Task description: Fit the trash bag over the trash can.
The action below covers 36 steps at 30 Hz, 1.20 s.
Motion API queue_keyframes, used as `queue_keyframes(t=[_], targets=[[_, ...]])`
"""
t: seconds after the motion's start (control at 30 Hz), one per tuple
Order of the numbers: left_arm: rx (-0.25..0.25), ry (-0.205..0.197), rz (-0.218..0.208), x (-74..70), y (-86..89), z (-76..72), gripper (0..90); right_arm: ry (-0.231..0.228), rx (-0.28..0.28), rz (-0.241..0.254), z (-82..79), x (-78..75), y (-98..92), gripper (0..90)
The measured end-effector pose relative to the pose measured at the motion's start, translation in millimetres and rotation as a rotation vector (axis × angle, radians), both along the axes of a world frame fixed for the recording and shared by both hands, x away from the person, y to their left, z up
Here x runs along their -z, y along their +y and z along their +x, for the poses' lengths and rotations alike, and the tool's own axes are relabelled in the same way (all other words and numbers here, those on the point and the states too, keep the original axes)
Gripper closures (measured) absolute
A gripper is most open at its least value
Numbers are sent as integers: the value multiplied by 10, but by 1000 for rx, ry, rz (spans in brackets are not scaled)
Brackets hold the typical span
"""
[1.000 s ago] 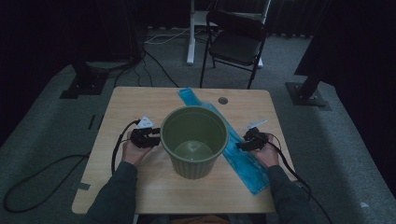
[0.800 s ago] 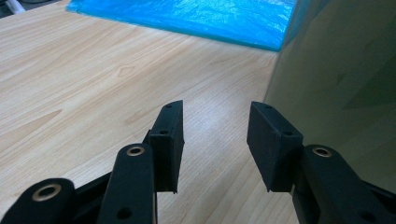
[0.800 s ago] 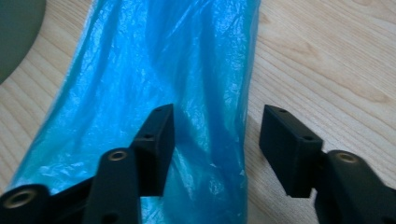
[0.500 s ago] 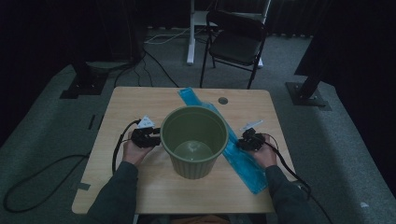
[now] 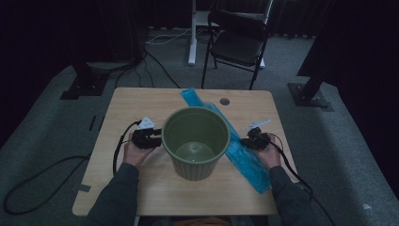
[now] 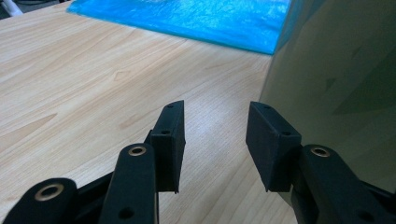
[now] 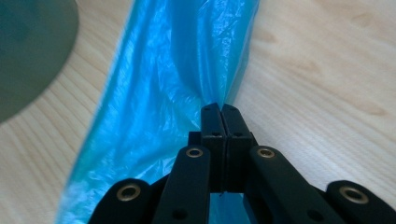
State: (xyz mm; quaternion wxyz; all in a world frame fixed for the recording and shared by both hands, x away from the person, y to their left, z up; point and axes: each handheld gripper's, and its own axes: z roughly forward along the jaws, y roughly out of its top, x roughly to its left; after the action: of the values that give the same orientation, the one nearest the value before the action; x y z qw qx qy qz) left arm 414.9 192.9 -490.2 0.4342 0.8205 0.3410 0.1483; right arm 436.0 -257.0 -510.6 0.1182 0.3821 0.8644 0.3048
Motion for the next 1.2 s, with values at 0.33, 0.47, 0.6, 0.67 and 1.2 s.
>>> queue_keyframes(t=[0.33,0.47,0.6,0.67,1.2], targets=[[8,4,-3,-12,14,0,571,-42,31,87,-36,-193,-145,900],[13,6,-2,-12,5,1,571,-59,27,93,-44,-266,-158,900],[13,7,-2,-15,0,-1,571,-85,22,105,-58,-364,-171,900],[13,8,-2,-15,-1,-2,571,-96,20,116,-65,-415,-183,900],[14,1,-13,-34,-3,-2,566,-176,-2,137,-47,-889,-230,900]])
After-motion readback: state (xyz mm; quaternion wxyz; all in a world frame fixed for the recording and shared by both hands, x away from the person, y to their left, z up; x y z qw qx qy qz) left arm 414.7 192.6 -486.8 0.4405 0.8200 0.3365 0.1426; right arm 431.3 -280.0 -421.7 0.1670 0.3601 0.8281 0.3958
